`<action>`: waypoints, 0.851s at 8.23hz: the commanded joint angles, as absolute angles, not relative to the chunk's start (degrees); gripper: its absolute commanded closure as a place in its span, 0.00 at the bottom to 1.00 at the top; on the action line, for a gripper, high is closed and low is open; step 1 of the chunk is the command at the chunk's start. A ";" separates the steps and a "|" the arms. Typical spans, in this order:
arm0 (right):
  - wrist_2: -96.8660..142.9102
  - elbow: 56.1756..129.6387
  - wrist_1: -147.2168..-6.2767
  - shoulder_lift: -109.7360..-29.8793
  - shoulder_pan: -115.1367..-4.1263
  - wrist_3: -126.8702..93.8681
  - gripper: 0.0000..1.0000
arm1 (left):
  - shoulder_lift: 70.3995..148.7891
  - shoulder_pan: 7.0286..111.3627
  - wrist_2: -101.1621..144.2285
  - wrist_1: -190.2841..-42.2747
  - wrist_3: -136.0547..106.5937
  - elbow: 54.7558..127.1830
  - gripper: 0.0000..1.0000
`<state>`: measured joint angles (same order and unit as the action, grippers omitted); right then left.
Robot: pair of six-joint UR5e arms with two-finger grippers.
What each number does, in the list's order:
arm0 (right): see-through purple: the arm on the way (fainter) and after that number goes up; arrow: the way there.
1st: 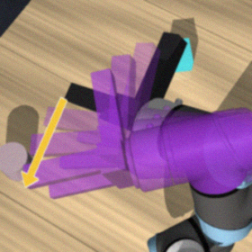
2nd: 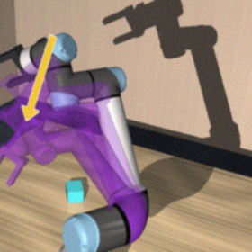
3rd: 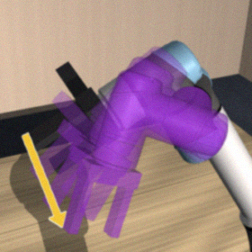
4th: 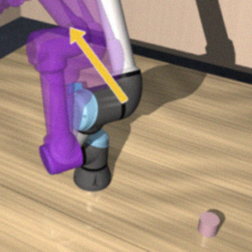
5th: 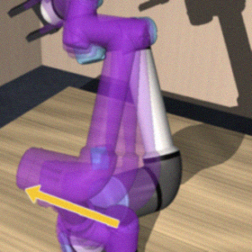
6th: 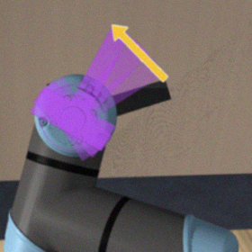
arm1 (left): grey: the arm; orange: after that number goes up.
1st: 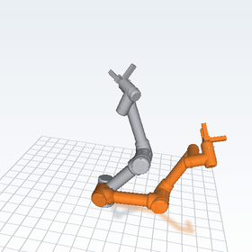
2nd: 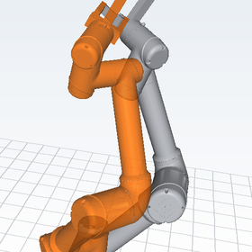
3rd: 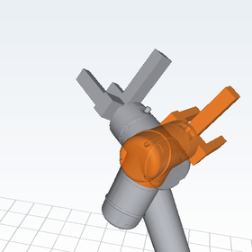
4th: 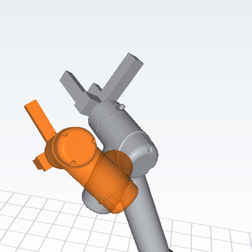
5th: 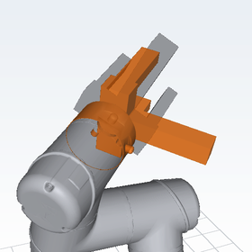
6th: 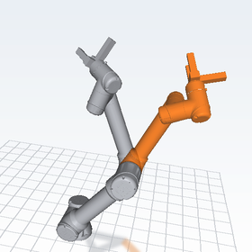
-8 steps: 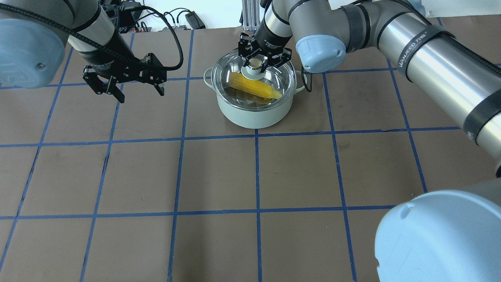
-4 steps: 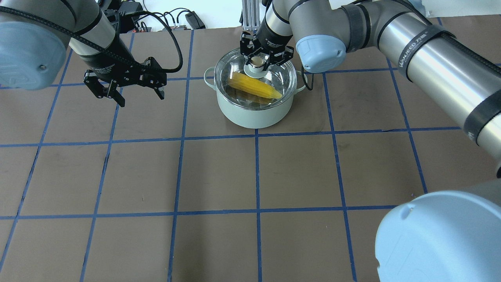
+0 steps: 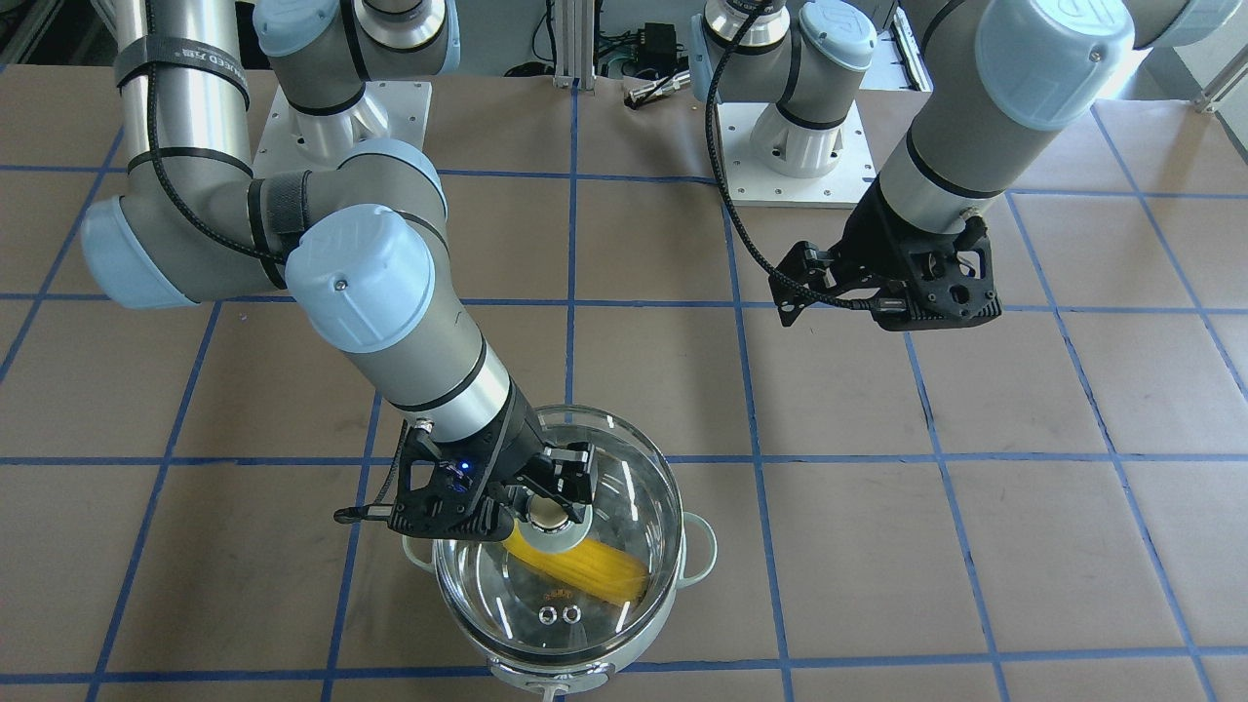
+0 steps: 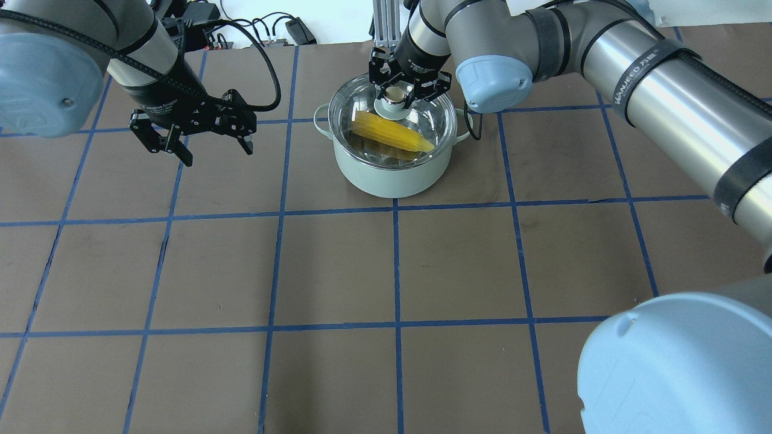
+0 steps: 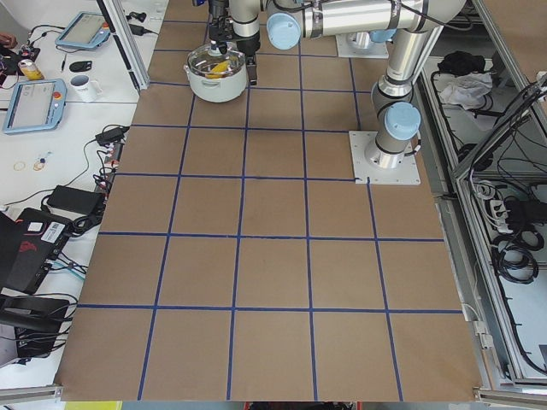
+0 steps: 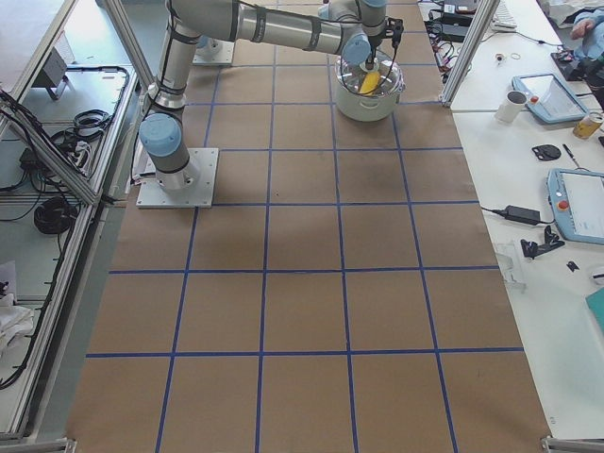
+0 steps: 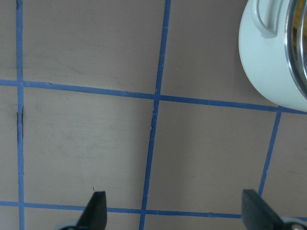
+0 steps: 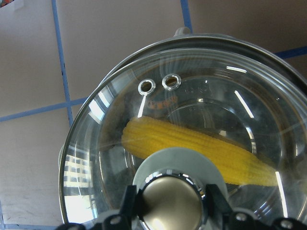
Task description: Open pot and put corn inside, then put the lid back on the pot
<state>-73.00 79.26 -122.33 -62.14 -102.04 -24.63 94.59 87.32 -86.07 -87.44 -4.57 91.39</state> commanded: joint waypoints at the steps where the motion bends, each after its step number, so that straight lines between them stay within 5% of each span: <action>1: -72.86 79.19 -122.43 -61.96 -102.04 -24.17 0.82 | 95.18 87.28 -85.09 -87.63 -4.66 91.41 0.00; 7: -73.39 79.19 -124.27 -61.88 -102.04 -23.99 0.70 | 94.30 87.72 -84.99 -87.10 -4.57 91.32 0.00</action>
<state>-73.22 79.17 -123.19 -61.92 -102.04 -23.96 93.39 87.67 -85.23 -87.45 -4.57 91.26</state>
